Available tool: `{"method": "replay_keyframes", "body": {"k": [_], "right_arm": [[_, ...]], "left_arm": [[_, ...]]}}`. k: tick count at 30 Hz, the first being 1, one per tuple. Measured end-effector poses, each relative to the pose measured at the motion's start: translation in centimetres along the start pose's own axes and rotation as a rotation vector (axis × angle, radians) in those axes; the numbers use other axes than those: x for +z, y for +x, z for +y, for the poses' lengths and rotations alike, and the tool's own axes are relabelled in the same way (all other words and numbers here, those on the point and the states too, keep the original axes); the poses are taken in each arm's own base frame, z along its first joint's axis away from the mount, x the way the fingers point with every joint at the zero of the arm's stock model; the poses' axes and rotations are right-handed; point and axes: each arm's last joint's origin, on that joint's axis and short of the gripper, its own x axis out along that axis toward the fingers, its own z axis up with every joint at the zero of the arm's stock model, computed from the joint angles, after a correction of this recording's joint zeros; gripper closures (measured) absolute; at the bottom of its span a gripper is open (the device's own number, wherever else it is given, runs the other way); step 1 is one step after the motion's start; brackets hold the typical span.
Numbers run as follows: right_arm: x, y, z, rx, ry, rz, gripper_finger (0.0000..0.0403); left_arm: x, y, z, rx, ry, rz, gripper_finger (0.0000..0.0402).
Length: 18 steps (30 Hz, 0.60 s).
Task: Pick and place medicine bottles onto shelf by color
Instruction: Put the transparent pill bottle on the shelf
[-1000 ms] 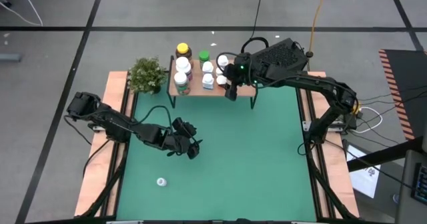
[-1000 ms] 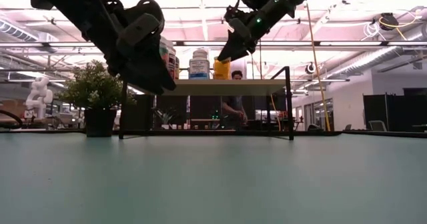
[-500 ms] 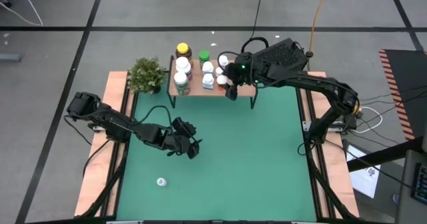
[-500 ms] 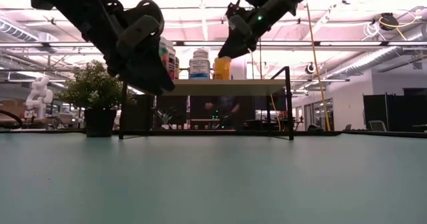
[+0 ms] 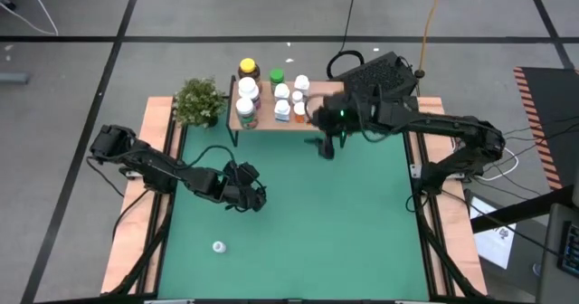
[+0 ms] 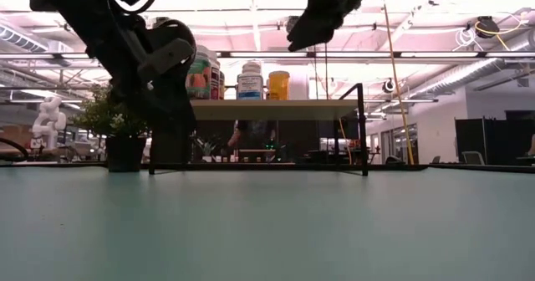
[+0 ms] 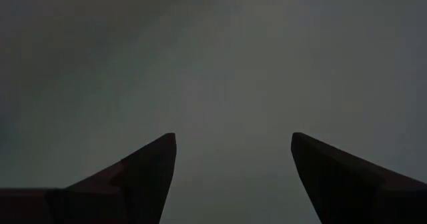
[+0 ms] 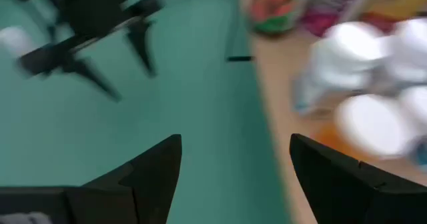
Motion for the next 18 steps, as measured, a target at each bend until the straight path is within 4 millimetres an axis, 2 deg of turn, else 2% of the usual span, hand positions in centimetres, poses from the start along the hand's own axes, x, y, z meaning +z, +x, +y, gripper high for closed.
{"method": "replay_keyframes", "body": {"k": [8, 14, 18], "right_arm": [[-4.5, -0.5, 4.5, 0.104, -0.076, 0.011, 0.0128], [-7.9, -1.7, 6.1, 0.141, -0.103, -0.101, 0.0128], [-9.8, -1.7, 6.7, 0.151, -0.096, -0.251, 0.0128]], "left_arm": [[-1.0, -0.5, -0.1, 0.019, -0.081, 0.035, 0.0103], [-0.3, -1.9, -1.1, 0.032, -0.014, 0.042, 0.0103], [0.8, -3.2, -2.3, 0.039, 0.063, -0.051, 0.0103]]}}
